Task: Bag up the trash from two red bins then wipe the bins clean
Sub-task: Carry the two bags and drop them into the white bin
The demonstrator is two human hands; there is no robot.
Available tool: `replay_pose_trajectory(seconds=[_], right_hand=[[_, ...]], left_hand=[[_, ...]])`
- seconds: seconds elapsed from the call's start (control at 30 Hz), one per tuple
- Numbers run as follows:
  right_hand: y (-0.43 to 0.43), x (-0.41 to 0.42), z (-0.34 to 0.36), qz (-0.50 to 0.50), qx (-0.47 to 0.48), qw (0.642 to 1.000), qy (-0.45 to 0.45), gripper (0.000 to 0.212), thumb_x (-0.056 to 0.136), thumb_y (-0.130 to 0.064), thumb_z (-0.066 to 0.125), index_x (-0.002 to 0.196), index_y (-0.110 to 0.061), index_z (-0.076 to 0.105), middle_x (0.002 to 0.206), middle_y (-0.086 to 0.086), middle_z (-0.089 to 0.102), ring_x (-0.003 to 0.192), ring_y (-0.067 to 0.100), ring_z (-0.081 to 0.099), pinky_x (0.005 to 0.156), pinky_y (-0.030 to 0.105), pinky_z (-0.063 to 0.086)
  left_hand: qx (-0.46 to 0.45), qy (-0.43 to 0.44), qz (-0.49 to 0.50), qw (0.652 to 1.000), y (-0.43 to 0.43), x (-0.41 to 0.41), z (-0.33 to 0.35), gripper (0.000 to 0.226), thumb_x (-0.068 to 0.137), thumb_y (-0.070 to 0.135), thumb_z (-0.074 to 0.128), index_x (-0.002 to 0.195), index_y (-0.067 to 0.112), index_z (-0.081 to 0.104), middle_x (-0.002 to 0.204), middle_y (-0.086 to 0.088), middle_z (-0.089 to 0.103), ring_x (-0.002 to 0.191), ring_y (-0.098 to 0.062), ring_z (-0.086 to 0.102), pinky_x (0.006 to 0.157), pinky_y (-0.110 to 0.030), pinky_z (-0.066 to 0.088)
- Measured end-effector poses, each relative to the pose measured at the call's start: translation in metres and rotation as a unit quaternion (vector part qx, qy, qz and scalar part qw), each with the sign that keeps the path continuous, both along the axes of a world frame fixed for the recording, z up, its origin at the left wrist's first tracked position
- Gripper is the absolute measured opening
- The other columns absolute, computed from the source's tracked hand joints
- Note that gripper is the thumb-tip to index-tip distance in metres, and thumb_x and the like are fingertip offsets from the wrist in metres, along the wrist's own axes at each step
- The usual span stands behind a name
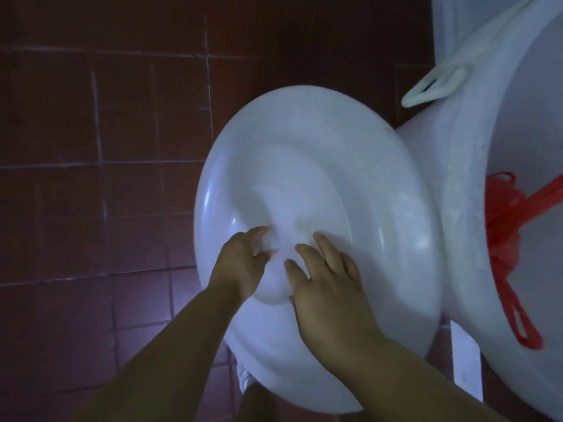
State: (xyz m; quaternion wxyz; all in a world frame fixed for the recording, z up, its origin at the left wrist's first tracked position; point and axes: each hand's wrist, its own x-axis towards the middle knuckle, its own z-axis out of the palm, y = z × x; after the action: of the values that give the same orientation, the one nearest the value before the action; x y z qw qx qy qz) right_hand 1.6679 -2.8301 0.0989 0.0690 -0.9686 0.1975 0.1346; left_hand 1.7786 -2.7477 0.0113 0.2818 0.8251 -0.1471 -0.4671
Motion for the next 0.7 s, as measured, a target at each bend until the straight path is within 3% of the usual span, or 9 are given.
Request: replay_pose_trajectory(seconds=[0.1, 0.33, 0.53, 0.7], right_hand=[[0.017, 0.004, 0.028, 0.011, 0.022, 0.999, -0.029, 0.057, 0.036, -0.015, 0.091, 0.09, -0.009, 0.074, 0.11, 0.01, 0.068, 0.121, 0.03, 0.038, 0.095, 0.036, 0.026], [0.05, 0.018, 0.109, 0.05, 0.046, 0.992, -0.107, 0.044, 0.046, -0.012, 0.085, 0.089, -0.011, 0.073, 0.112, 0.006, 0.067, 0.122, 0.025, 0.037, 0.093, 0.035, 0.026], [0.024, 0.016, 0.182, 0.015, 0.029, 0.991, -0.131, 0.049, 0.046, -0.017, 0.086, 0.093, -0.016, 0.07, 0.118, -0.001, 0.064, 0.117, 0.02, 0.04, 0.081, 0.033, 0.025], [-0.018, -0.011, 0.226, -0.021, 0.012, 0.985, -0.169, 0.051, 0.058, -0.025, 0.085, 0.106, -0.017, 0.068, 0.126, -0.006, 0.061, 0.113, 0.019, 0.041, 0.082, 0.033, 0.024]], left_hand=[[0.036, -0.025, 0.008, 0.999, 0.032, 0.014, 0.04, 0.046, 0.088, 0.029, 0.063, 0.132, 0.034, 0.051, 0.116, 0.0, 0.059, 0.103, -0.016, 0.057, 0.084, -0.019, 0.038], [0.056, -0.096, 0.024, 0.994, 0.073, 0.035, 0.148, 0.045, 0.087, 0.025, 0.063, 0.131, 0.031, 0.052, 0.11, -0.003, 0.059, 0.101, -0.021, 0.057, 0.082, -0.024, 0.04], [0.016, -0.175, 0.016, 0.984, 0.06, 0.033, 0.24, 0.047, 0.086, 0.021, 0.064, 0.131, 0.026, 0.053, 0.109, -0.004, 0.055, 0.095, -0.025, 0.057, 0.08, -0.028, 0.044], [-0.009, -0.235, -0.029, 0.972, 0.021, 0.012, 0.3, 0.048, 0.084, 0.024, 0.067, 0.13, 0.024, 0.054, 0.108, -0.006, 0.053, 0.096, -0.029, 0.057, 0.081, -0.035, 0.048]])
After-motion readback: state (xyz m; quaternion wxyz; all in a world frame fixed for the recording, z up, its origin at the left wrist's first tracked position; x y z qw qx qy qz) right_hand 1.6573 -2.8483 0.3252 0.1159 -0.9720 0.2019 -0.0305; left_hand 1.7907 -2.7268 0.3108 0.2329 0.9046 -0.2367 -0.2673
